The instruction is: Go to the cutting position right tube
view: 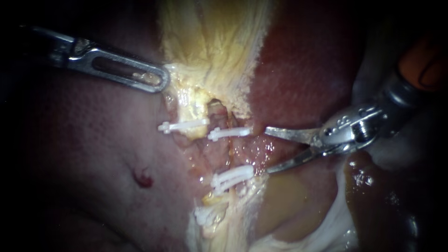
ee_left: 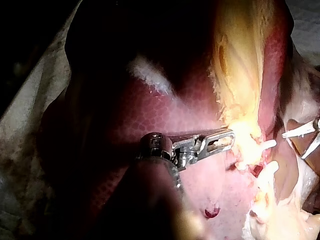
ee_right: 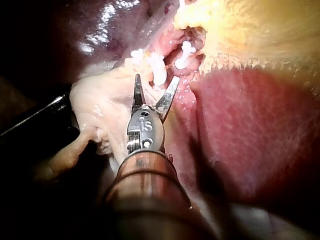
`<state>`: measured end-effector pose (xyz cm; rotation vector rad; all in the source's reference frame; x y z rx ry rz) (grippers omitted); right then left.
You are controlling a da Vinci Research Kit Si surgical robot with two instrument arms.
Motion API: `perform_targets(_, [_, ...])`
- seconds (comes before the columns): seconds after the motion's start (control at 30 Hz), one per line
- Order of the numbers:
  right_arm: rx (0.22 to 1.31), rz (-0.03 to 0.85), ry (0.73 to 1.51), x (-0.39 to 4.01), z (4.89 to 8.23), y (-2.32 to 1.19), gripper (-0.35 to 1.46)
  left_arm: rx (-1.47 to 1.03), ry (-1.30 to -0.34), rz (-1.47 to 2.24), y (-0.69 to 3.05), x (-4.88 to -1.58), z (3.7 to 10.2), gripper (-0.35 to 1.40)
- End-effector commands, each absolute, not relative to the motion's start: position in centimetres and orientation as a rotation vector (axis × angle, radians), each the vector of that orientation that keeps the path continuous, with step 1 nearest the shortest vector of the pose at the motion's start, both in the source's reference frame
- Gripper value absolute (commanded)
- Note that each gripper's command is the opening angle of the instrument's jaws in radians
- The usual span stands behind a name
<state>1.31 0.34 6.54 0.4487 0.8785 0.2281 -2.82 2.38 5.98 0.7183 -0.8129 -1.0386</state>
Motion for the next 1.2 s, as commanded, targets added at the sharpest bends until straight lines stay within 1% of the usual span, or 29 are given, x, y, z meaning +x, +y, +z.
perform_targets(0.03, [0.467, 0.231, 0.877, 1.32, 6.59, 0.32, 1.44, 0.718, -0.813, -1.039, 2.38, -2.83, 5.98, -0.35])
perform_targets(0.33, [0.583, 0.302, 0.884, 1.48, 6.96, 0.21, 1.42, 0.717, -0.812, -1.039, 2.38, -2.83, 5.97, -0.35])
perform_targets(0.57, [0.656, 0.319, 0.889, 1.67, 7.16, 0.16, 1.41, 0.717, -0.812, -1.039, 2.38, -2.83, 5.97, -0.35])
perform_targets(0.63, [0.671, 0.321, 0.904, 1.71, 7.22, 0.16, 1.41, 0.717, -0.812, -1.039, 2.38, -2.83, 5.97, -0.35])
perform_targets(0.8, [0.697, 0.321, 0.931, 1.8, 7.3, 0.23, 1.39, 0.717, -0.812, -1.039, 2.37, -2.83, 5.97, -0.35])
perform_targets(0.93, [0.741, 0.327, 0.968, 1.84, 7.35, 0.27, 1.37, 0.717, -0.813, -1.039, 2.37, -2.83, 5.98, -0.35])
perform_targets(1.1, [0.77, 0.302, 0.987, 1.89, 7.38, 0.3, 1.34, 0.717, -0.813, -1.039, 2.38, -2.83, 5.98, -0.35])
perform_targets(1.2, [0.803, 0.301, 0.994, 1.93, 7.39, 0.3, 1.31, 0.717, -0.813, -1.039, 2.38, -2.83, 5.99, -0.35])
